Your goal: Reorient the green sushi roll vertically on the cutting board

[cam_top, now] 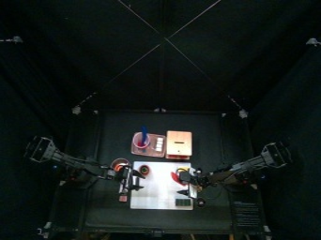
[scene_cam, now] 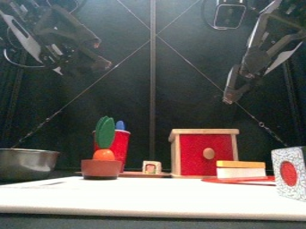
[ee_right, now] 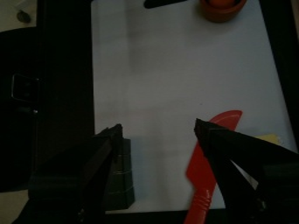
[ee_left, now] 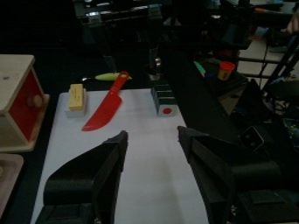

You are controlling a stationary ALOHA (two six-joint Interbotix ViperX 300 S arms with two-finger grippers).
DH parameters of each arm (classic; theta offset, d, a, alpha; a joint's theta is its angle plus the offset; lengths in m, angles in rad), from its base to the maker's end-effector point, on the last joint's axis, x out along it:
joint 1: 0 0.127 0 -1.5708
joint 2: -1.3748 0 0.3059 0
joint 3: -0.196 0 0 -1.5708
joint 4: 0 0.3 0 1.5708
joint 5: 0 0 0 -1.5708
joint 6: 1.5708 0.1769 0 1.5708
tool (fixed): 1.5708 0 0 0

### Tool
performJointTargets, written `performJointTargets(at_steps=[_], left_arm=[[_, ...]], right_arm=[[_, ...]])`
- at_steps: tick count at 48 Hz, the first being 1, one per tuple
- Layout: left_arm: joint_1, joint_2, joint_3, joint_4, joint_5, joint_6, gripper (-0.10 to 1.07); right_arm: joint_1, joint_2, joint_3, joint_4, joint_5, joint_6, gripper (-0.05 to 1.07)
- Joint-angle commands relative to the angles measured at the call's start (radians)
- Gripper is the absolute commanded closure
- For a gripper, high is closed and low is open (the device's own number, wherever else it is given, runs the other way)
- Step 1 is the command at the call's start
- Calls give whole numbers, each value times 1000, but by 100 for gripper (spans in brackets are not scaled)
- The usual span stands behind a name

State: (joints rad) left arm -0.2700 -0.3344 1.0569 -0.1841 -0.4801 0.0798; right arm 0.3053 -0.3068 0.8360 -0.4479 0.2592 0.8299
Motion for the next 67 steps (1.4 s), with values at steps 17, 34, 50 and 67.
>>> performJointTargets(at_steps=[17, 34, 50, 67], left_arm=[[6, -5, -8, 0, -3, -2, 12], [18, -5, -14, -15, -3, -2, 12], [32, -5, -12, -14, -3, 0, 12], [32, -5, 3, -12, -3, 2, 12]], right_arm=[[69, 2, -38, 72, 167, -5, 5], [166, 112, -86, 189, 244, -11, 2], [192, 244, -156, 221, 270, -6, 1], [196, 339, -224, 222, 313, -8, 1]])
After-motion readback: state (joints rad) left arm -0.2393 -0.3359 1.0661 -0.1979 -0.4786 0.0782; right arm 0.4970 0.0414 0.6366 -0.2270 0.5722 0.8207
